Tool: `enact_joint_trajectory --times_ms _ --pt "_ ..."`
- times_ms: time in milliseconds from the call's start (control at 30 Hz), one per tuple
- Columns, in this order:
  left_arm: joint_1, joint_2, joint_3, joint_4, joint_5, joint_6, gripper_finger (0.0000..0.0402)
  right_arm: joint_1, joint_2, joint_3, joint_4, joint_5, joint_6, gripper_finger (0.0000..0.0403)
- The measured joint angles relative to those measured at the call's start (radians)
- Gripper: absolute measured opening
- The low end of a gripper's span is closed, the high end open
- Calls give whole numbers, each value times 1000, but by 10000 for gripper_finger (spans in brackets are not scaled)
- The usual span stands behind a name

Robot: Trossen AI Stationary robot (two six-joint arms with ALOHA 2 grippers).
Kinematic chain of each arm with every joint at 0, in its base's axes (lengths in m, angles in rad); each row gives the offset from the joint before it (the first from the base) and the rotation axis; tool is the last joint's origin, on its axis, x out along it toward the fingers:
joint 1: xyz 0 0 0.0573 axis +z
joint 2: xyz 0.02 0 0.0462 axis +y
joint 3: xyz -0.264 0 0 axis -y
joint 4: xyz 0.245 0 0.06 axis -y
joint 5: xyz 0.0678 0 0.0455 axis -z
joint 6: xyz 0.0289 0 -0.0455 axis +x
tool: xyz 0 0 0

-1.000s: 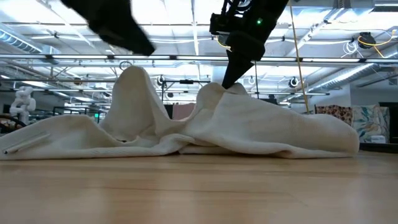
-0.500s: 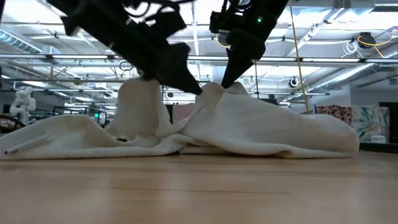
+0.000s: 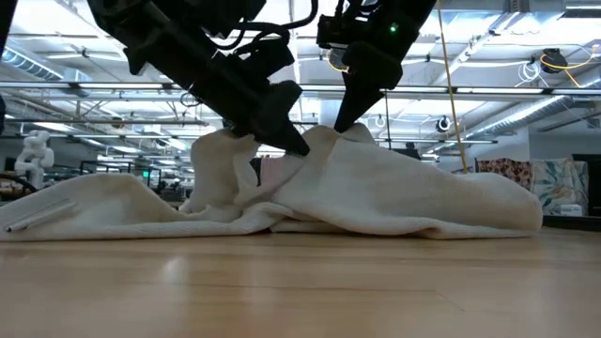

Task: Roll towel
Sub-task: Fold the white towel

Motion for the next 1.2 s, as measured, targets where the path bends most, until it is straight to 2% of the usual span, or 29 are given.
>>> enact_joint_trajectory --times_ms 233,333,467,600,767,900,1033,1100,1200 --pt "5 -114 0 -2 -28 89 5 56 -17 0 -80 130 50 35" --pt "10 -183 0 -70 57 98 5 89 -20 0 -154 135 131 61" --pt "26 -266 1 -211 206 23 5 169 -21 -5 -180 136 223 97" --pt "34 -305 1 -270 282 -6 5 253 -22 -62 -11 174 255 133" --pt "39 -302 1 -245 393 -8 5 307 -17 -185 346 353 173 174" --pt "38 -294 0 -220 414 -9 5 301 -16 -257 517 445 125 198" --pt "36 -294 1 -210 414 -34 5 290 -16 -272 529 504 113 196" --pt "36 -294 1 -212 414 -35 5 288 -16 -272 532 511 96 178" --pt "36 -294 1 -208 414 -35 5 285 -16 -272 528 540 81 130"
